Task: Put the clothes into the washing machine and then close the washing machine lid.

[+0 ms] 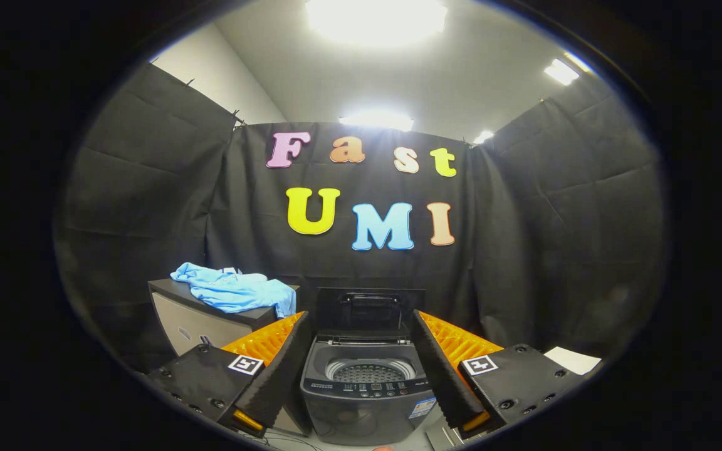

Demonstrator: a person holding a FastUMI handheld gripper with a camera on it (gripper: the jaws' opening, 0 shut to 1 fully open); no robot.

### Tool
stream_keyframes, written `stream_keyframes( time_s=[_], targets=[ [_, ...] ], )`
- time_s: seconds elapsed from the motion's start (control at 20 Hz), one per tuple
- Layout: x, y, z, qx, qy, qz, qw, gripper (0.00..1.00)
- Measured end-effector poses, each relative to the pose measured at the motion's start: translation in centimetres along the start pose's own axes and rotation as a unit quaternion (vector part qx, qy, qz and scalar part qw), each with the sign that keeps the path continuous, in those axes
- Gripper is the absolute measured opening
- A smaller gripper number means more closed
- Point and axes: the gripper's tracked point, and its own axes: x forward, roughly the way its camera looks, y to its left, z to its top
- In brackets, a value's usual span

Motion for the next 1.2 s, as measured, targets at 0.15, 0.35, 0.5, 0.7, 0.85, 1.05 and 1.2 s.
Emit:
stream_keyframes(
  time_s=[0.15, 0.35, 0.5, 0.7, 0.85, 1.05, 1.2],
  targets=[
    [-0.1, -0.3, -0.3, 0.001, 0.001, -0.001, 1.000, 0.99],
    [-0.2, -0.5, -0.3, 0.002, 0.000, -0.002, 1.000, 0.99],
    [0.1, -0.6, -0.2, 0.002, -0.001, -0.003, 1.000, 0.99],
    [0.3, -0.5, -0.2, 0.005, -0.001, -0.002, 1.000, 0.99],
    [0.6, 0.0, 0.4, 0.006, -0.006, 0.004, 1.000, 0.99],
    [1.5, 0.8, 1.3, 0.005, -0.012, 0.016, 1.000, 0.99],
    [2.9, 1.8, 1.9, 0.008, -0.013, 0.029, 0.999, 0.99]
  ],
)
